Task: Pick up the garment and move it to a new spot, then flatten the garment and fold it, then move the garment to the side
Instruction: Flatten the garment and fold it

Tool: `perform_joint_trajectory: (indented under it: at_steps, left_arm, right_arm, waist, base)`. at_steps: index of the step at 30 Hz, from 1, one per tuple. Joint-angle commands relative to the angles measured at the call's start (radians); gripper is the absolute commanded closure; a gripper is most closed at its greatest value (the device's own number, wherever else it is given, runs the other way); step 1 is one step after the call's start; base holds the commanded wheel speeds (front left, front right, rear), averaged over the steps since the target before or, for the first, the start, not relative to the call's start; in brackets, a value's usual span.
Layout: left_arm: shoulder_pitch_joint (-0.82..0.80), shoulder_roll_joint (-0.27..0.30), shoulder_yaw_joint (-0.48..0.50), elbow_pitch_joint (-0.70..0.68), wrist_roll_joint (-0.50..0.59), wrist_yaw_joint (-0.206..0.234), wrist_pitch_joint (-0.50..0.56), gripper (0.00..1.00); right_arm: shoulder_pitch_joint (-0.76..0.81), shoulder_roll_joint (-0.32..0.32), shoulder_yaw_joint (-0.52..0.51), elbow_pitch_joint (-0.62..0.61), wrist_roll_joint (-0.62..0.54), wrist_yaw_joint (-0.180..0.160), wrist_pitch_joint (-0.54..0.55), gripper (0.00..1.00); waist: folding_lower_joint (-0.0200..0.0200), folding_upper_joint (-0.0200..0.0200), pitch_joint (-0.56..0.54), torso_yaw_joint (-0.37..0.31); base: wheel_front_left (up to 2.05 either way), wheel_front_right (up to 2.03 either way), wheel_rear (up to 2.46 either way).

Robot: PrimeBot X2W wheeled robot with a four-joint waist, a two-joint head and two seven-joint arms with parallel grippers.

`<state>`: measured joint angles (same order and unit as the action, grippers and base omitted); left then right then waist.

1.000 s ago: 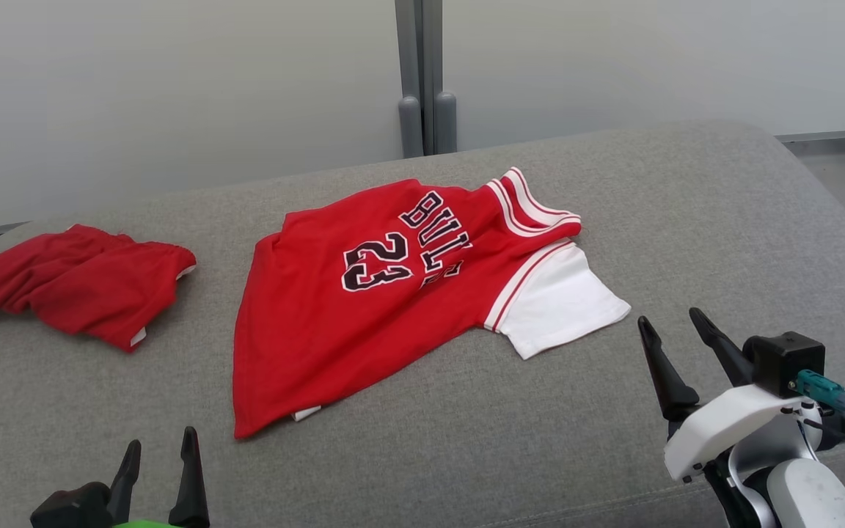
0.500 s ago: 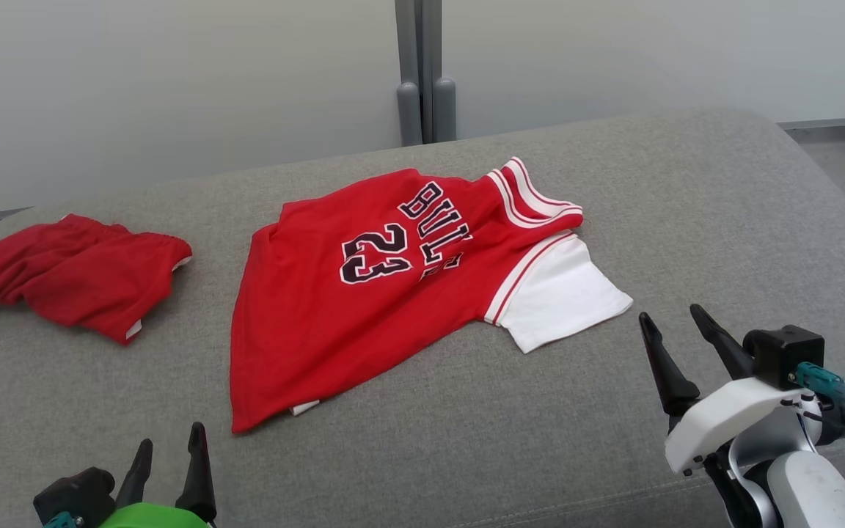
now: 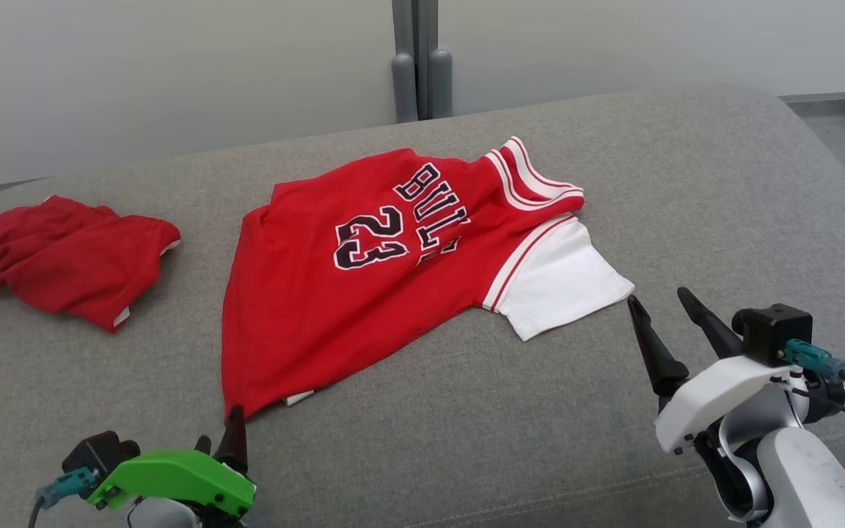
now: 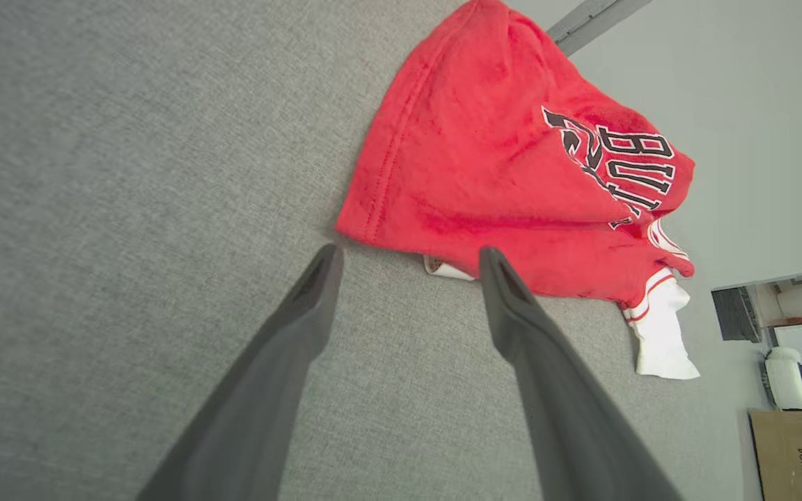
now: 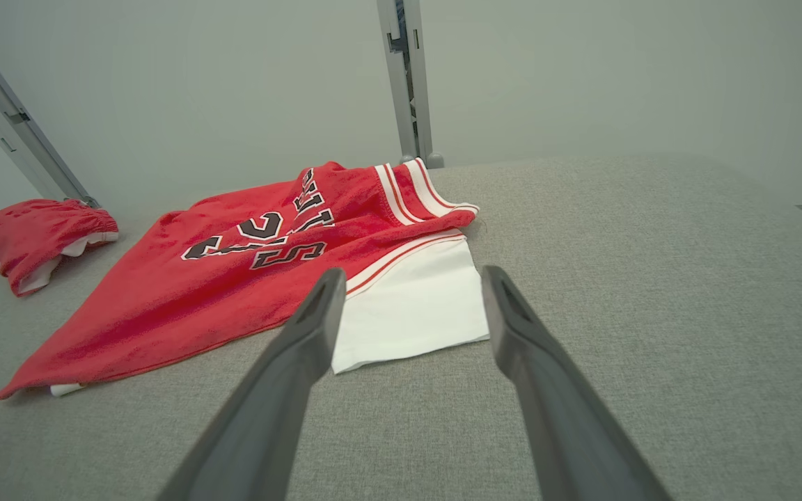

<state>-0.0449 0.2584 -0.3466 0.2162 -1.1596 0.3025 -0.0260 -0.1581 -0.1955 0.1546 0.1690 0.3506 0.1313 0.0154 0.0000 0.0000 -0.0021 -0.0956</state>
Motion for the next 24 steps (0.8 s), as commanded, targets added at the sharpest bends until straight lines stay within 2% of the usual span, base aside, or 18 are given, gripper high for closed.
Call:
perform_joint_trajectory:
  at_steps: [1, 11, 14, 19, 20, 21, 22, 23, 24]
  left_arm:
    - [-0.024, -0.008, 0.011, 0.015, -0.023, 0.006, 0.017, 0.0]
    - [-0.115, -0.049, 0.044, 0.148, -0.085, 0.013, 0.064, 0.0]
    - [-0.162, -0.081, 0.097, 0.219, -0.141, -0.009, 0.053, 0.0]
    - [-0.199, -0.086, 0.137, 0.275, -0.15, -0.021, 0.014, 0.0]
    - [-0.204, -0.087, 0.14, 0.28, -0.147, -0.024, 0.006, 0.11]
    - [-0.209, -0.085, 0.136, 0.285, -0.139, -0.027, -0.001, 0.29]
    - [-0.213, -0.08, 0.13, 0.289, -0.13, -0.031, -0.004, 0.51]
    - [-0.219, -0.078, 0.122, 0.289, -0.118, -0.043, -0.011, 0.85]
    - [-0.221, -0.077, 0.115, 0.286, -0.11, -0.05, -0.015, 1.0]
  right_arm:
    - [-0.015, -0.006, 0.003, 0.006, 0.007, -0.001, -0.008, 0.0]
    - [-0.067, -0.018, 0.015, 0.024, 0.019, -0.001, -0.024, 0.0]
    - [-0.1, -0.026, 0.017, 0.033, 0.022, -0.001, -0.039, 0.0]
    - [-0.115, -0.024, 0.015, 0.038, 0.017, -0.001, -0.046, 0.0]
    - [-0.116, -0.024, 0.014, 0.039, 0.017, -0.001, -0.047, 0.0]
    - [-0.117, -0.024, 0.012, 0.041, 0.017, -0.001, -0.047, 0.0]
    - [-0.118, -0.025, 0.011, 0.043, 0.017, -0.001, -0.048, 0.0]
    - [-0.123, -0.025, 0.008, 0.05, 0.023, -0.001, -0.048, 0.0]
    - [-0.129, -0.023, 0.007, 0.058, 0.03, -0.001, -0.046, 0.0]
  waist:
    - [0.0, 0.0, 0.012, -0.005]
    - [0.0, 0.0, 0.083, -0.038]
    - [0.0, 0.0, 0.129, -0.063]
    - [0.0, 0.0, 0.148, -0.074]
    - [0.0, 0.0, 0.149, -0.075]
    - [0.0, 0.0, 0.151, -0.074]
    - [0.0, 0.0, 0.152, -0.074]
    - [0.0, 0.0, 0.154, -0.071]
    - [0.0, 0.0, 0.155, -0.069]
  base:
    - [0.0, 0.0, 0.0]
    - [0.0, 0.0, 0.0]
    - [0.0, 0.0, 0.0]
    - [0.0, 0.0, 0.0]
    - [0.0, 0.0, 0.0]
    - [0.0, 0.0, 0.0]
    - [0.0, 0.0, 0.0]
    - [0.0, 0.0, 0.0]
    - [0.0, 0.0, 0.0]
